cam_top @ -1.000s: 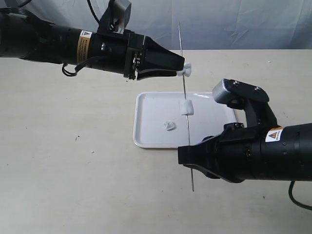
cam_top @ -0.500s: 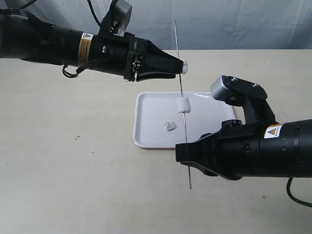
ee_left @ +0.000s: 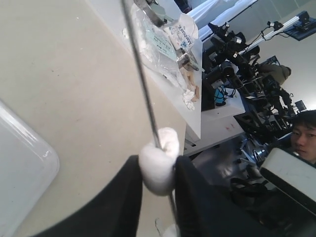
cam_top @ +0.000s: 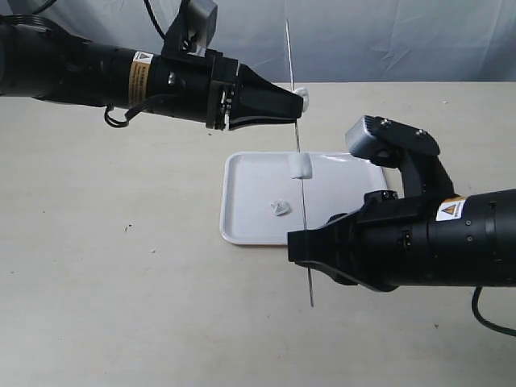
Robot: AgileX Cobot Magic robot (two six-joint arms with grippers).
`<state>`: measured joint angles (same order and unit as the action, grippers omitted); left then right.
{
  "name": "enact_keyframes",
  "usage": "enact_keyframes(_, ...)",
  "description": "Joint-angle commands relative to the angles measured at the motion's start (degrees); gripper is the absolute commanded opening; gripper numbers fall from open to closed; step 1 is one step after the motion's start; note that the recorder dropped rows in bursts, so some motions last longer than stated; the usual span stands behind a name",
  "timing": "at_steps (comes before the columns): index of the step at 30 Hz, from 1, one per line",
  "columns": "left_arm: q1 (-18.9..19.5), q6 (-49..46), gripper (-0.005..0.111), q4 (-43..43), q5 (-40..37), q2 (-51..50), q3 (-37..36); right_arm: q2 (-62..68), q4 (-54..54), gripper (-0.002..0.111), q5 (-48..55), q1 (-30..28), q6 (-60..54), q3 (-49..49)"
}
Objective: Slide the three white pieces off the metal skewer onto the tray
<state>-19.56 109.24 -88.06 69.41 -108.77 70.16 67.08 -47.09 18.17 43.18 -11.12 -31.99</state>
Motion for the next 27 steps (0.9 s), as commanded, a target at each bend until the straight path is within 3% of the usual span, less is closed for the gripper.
enact_keyframes(1,0.0,-0.4,0.019,2.0,0.6,-0.2,-0.1,-0.3,0.6,-0.001,0.7,0.2,-0.6,-0.3)
enact_keyframes(7,0.0,-1.3,0.000,2.3,0.6,-0.2,-0.1,0.1,0.7,-0.001,1.1,0.2,-0.6,-0.3)
enact_keyframes(27,0.0,-3.4,0.000,7.5,0.6,-0.2,0.1,1.8,0.3,-0.001,1.6,0.2,-0.9,4.9)
